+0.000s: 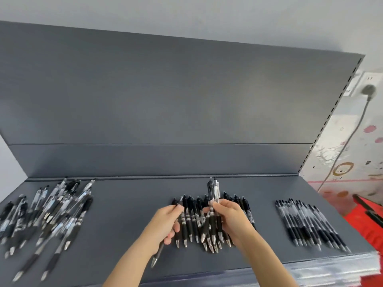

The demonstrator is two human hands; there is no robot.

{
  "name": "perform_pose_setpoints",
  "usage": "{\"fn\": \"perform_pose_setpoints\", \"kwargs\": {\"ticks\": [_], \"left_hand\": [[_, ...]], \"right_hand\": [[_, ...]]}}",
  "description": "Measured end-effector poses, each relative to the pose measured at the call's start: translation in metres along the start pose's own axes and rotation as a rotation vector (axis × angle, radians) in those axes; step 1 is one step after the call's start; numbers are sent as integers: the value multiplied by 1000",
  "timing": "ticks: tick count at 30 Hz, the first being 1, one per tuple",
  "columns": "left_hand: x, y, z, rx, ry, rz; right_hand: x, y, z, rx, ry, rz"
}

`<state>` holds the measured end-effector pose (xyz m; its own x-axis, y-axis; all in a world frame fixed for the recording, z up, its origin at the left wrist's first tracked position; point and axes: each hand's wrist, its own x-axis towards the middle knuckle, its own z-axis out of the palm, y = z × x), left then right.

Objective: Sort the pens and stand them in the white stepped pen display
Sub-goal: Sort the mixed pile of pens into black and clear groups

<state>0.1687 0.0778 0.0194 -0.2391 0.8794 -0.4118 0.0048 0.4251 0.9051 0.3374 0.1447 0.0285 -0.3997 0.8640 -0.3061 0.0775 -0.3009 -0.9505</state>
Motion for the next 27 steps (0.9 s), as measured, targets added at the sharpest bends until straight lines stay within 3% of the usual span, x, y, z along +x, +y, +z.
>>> {"fn": "perform_pose_setpoints", "kwargs": {"ticks": [4,8,12,18,24,27], "left_hand": [[13,-11,11,-77,159,-36],[16,-16,17,-26,188,-20],[28,-13,20,53,248,22],[39,-3,32,204,313,68],[48,1,40,328,303,89],[46,-2,35,397,298,125]], "right_hand": [[18,1,-23,-384,-14,59],[33,-2,-18,-542,-86,82],[34,0,-24,-469,-84,122],[37,6,-34,-473,154,29],[38,13,-29,-499,146,20],[35,13,-43,-297,135,50]]}}
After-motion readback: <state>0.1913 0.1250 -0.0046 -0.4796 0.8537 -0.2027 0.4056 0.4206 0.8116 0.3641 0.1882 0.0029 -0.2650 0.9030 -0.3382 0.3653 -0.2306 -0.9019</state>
